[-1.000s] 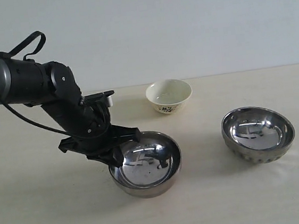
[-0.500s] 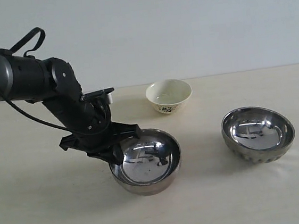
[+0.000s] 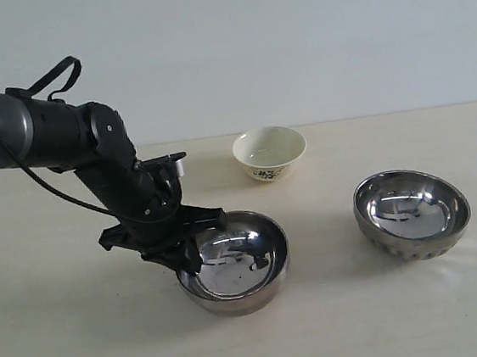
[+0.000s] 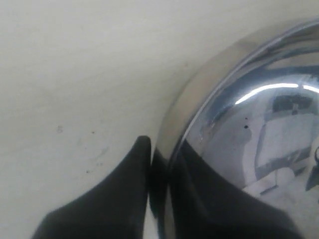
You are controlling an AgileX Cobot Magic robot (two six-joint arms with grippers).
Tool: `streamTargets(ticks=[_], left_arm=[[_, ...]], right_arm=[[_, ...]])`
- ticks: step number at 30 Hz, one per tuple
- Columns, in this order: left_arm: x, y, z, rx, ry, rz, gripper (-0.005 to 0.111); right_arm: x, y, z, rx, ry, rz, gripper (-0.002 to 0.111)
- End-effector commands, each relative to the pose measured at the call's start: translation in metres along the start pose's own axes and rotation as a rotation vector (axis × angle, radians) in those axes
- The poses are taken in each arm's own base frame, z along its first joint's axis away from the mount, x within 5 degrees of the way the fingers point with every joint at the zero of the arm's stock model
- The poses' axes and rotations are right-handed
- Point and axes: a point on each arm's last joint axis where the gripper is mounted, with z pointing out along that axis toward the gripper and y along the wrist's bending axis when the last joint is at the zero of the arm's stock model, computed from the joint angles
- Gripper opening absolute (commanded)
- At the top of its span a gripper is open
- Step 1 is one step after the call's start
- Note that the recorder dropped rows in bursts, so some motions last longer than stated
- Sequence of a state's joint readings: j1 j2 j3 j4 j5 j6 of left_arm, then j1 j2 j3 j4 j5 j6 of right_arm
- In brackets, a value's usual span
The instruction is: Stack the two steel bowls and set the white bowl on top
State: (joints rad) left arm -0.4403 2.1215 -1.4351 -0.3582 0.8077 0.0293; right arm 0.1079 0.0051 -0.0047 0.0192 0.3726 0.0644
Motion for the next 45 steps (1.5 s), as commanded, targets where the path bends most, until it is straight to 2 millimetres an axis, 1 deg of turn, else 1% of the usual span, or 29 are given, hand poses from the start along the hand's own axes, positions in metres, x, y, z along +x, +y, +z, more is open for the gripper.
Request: streamTargets(ticks=[1, 3, 5, 15, 17, 18, 20, 23, 26, 29, 33, 36, 40, 43, 45], left_arm=[[0.003, 0.001, 0.003, -0.004, 0.033, 0.008, 0.037], [0.003, 0.000, 0.000, 0.002, 0.034, 0.007, 0.049], [0.003, -0.002, -0.007, 0.005, 0.021, 0.011, 0.054], [0.004, -0.013, -0.052, 0.018, -0.060, 0.050, 0.054], [0.006, -0.013, -0.062, -0.004, -0.064, 0.065, 0.052], [0.008, -0.013, -0.067, -0.020, -0.065, 0.075, 0.048], [0.014, -0.010, -0.076, -0.060, -0.083, 0.081, 0.039], [0.025, -0.007, -0.092, -0.103, -0.127, 0.100, 0.021], [0.041, -0.007, -0.111, -0.101, -0.191, 0.109, 0.004], [0.060, -0.009, -0.129, -0.071, -0.313, 0.106, 0.004], [0.093, -0.005, -0.143, -0.023, -0.500, 0.070, 0.004], [0.123, 0.000, -0.152, 0.040, -0.632, -0.004, 0.004], [0.162, 0.012, -0.151, 0.072, -0.741, -0.055, 0.004], [0.186, 0.021, -0.152, 0.070, -0.824, -0.062, 0.004], [0.200, 0.024, -0.151, 0.095, -0.839, -0.105, 0.004]], right_arm=[[0.001, 0.000, 0.000, -0.001, -0.005, 0.000, 0.000], [0.001, 0.000, 0.000, -0.001, -0.005, 0.000, 0.000], [0.001, 0.000, 0.000, -0.001, -0.005, 0.000, 0.000], [0.001, 0.000, 0.000, -0.001, -0.005, 0.000, 0.000], [0.001, 0.000, 0.000, -0.001, -0.005, 0.000, 0.000], [0.001, 0.000, 0.000, -0.001, -0.005, 0.000, 0.000], [0.001, 0.000, 0.000, -0.001, -0.005, 0.000, 0.000], [0.001, 0.000, 0.000, -0.001, -0.005, 0.000, 0.000], [0.001, 0.000, 0.000, -0.001, -0.005, 0.000, 0.000], [0.001, 0.000, 0.000, -0.001, -0.005, 0.000, 0.000], [0.001, 0.000, 0.000, -0.001, -0.005, 0.000, 0.000], [0.001, 0.000, 0.000, -0.001, -0.005, 0.000, 0.000], [0.001, 0.000, 0.000, -0.001, -0.009, 0.000, 0.000], [0.001, 0.000, 0.000, -0.001, -0.007, 0.000, 0.000], [0.001, 0.000, 0.000, -0.001, -0.007, 0.000, 0.000]])
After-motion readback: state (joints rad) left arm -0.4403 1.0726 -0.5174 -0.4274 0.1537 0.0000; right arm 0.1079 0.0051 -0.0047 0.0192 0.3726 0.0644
